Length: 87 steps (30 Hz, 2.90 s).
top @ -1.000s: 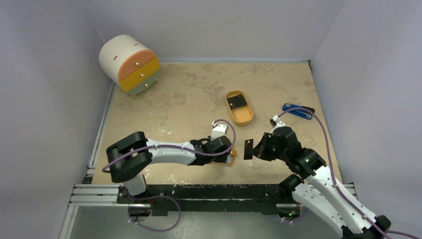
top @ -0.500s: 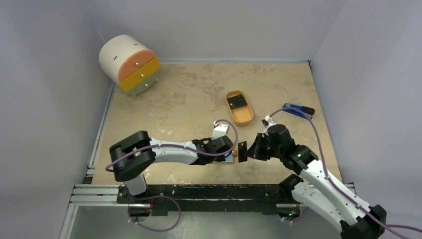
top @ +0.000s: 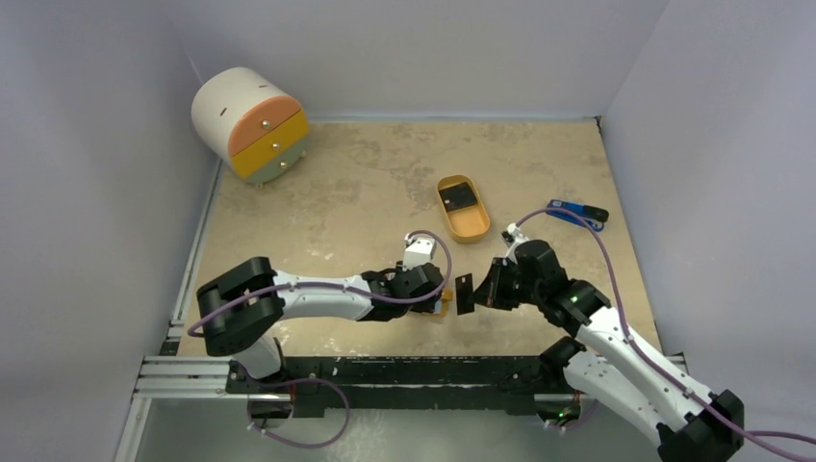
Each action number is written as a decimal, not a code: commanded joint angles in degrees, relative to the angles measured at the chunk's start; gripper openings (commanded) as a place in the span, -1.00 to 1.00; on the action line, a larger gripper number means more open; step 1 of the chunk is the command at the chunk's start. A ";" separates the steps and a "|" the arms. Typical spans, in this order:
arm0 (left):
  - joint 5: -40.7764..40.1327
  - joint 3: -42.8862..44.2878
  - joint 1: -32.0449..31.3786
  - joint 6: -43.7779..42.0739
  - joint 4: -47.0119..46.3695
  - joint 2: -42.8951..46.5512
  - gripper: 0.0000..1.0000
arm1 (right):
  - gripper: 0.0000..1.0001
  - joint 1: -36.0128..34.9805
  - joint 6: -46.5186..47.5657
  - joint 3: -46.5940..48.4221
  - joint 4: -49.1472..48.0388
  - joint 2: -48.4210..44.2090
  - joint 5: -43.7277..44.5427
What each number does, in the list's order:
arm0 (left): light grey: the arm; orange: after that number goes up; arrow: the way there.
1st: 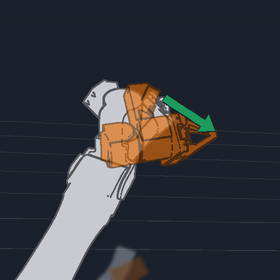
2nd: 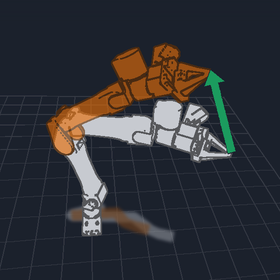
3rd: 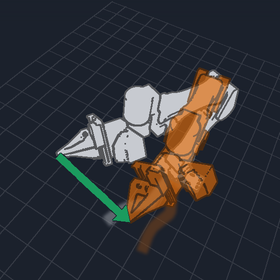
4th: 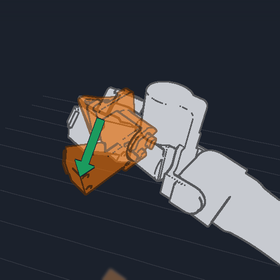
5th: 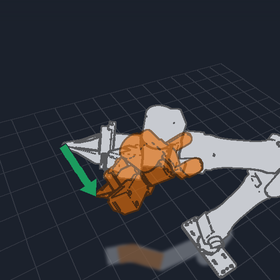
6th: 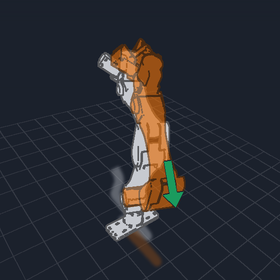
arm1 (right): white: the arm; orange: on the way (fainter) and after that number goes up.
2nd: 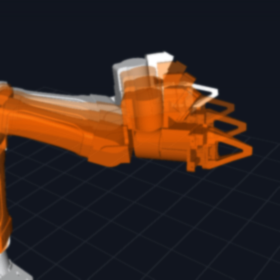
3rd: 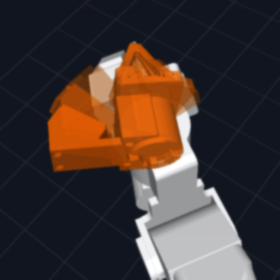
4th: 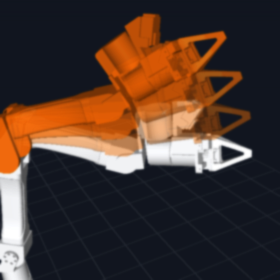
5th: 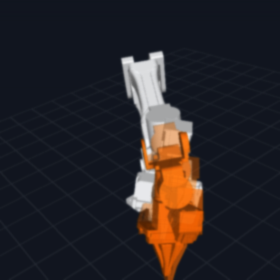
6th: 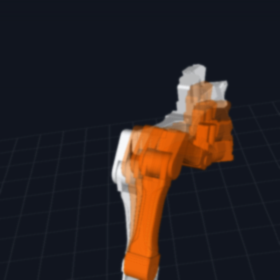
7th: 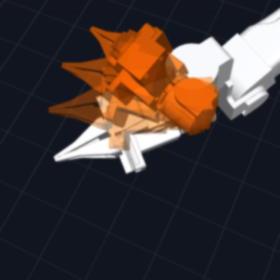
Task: Put the credit cards into the card holder
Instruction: Turn over the card slot in the card holder.
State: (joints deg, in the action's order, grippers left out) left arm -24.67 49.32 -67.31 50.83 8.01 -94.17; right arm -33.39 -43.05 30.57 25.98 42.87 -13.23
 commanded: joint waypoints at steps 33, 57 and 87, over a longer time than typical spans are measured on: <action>-6.39 7.23 -3.11 -3.30 8.57 -8.49 -0.32 | -1.00 -0.01 -0.72 -0.40 1.61 -4.88 4.44; -10.96 0.30 -3.09 1.25 7.20 -1.66 -1.00 | -1.00 -0.09 -4.29 -4.82 -17.03 9.58 -13.77; -10.39 0.24 -3.09 2.23 6.82 1.14 -1.00 | -1.00 -0.03 -7.53 -7.44 -35.29 28.51 -21.55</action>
State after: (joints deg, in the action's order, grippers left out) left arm -34.92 49.84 -70.52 51.92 14.28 -95.59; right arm -33.36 -50.00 23.46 -3.40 71.09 -32.73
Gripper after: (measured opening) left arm 0.008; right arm 0.005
